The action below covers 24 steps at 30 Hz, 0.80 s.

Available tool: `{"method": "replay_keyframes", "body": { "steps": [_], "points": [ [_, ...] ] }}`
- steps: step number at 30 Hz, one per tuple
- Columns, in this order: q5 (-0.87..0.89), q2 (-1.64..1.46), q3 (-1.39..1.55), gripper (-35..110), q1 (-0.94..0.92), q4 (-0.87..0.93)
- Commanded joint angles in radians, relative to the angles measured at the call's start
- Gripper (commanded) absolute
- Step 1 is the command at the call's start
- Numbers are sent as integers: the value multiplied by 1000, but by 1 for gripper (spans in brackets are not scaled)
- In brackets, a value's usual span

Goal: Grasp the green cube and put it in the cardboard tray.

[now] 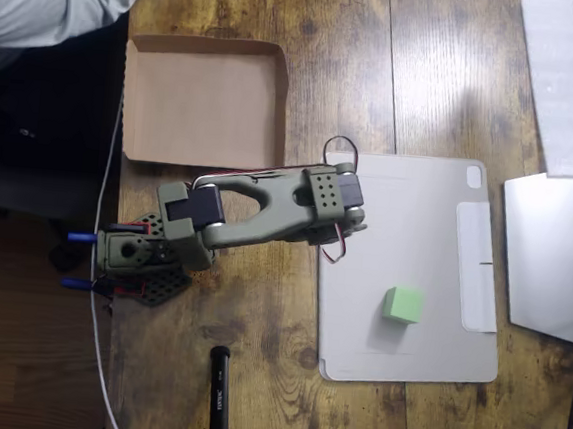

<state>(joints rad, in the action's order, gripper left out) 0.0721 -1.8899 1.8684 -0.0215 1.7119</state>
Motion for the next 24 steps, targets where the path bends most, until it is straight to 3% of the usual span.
{"method": "replay_keyframes", "body": {
  "steps": [1,13,24],
  "points": [
    [-3,-21,-63,0,-74,-5],
    [-84,204,-394,0,-267,-15],
    [-207,491,-1002,0,-374,75]
  ]
}}
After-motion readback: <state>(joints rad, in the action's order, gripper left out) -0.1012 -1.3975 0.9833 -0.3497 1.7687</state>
